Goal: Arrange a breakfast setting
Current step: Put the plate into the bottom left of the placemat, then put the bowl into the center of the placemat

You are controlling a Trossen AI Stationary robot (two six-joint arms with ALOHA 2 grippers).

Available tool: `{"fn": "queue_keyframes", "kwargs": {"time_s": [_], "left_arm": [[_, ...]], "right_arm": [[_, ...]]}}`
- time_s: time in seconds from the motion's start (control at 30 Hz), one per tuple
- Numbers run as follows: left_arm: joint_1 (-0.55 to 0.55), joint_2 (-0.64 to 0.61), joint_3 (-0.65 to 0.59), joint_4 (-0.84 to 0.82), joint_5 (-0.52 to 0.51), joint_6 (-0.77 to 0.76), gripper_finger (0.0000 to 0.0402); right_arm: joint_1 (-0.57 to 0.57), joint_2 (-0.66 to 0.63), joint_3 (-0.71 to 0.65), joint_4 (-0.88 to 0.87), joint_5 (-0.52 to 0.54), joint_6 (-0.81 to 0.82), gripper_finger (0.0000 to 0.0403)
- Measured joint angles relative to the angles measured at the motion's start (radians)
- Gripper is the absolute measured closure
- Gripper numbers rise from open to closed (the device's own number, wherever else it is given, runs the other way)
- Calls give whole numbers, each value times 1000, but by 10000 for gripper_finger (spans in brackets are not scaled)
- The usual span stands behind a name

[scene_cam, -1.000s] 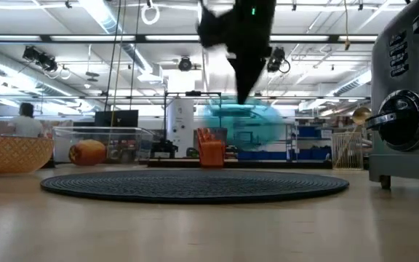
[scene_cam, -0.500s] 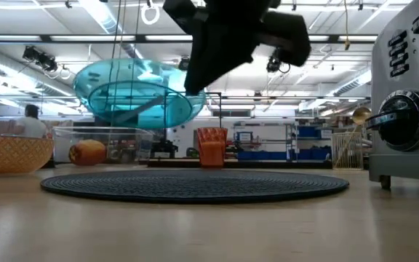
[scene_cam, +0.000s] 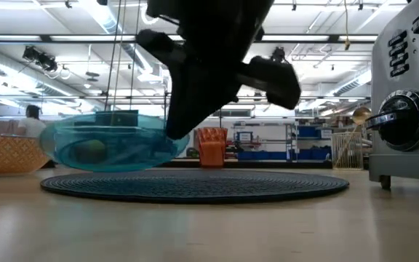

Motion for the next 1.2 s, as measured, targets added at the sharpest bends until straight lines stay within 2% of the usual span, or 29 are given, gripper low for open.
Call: {"fn": "queue_keyframes", "kwargs": {"time_s": [0.13, 0.5, 1.0, 1.2], "left_arm": [[-20, 0, 0, -8, 0, -14, 274], [-52, 0, 0, -8, 0, -22, 274], [-77, 0, 1, -21, 0, -60, 274], [-77, 0, 2, -153, 0, -133, 274]], "right_arm": [[2, -1, 0, -61, -28, 3, 398], [1, -1, 1, -61, -110, 17, 392], [-3, -1, -33, -2, -131, 117, 309], [12, -57, 14, -35, 23, 151, 301]]}}
